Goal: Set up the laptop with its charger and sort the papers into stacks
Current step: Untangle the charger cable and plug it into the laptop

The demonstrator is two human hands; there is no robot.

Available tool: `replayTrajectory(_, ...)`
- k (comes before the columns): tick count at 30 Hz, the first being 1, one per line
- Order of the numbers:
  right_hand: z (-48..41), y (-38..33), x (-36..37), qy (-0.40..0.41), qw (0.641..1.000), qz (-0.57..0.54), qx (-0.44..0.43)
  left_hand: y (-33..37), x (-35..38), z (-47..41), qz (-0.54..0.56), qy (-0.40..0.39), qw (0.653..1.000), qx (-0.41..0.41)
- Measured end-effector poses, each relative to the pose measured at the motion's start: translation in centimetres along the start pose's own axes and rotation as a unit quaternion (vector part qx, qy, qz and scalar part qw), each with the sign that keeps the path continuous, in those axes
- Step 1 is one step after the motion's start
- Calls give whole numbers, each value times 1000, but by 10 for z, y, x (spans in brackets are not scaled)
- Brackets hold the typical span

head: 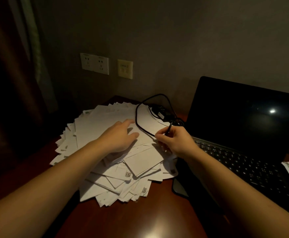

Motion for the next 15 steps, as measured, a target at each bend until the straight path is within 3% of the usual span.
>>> replayTrajectory(2,-10,3,10,-6,999,-33,21,0,1,-3,-10,1,1000,0)
replayTrajectory(4,-11,4,22,-72,994,-60,50,2,0,-4,-13,-1,1000,0)
replayTrajectory(6,-4,2,16,-118,992,-16,47,6,-2,-3,-3,0,1000,1)
replayTrajectory(8,4,0,-9,-91,995,28,31,13,-4,1,9,16,1000,13)
replayTrajectory(13,13,29,-90,87,984,148,49,48,8,18,32,12,996,82)
replayTrajectory(15,12,43,-94,90,976,190,63,66,15,22,-5,6,994,111)
Point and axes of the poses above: each hand's wrist, its own z-axis away from the middle knuckle, its own x-axis out of the palm, y = z × x, the point moved 7 cm from there along -z, towards the middle knuckle, and after that the axes turned 9 degrees about -x, right-handed, at the moved point
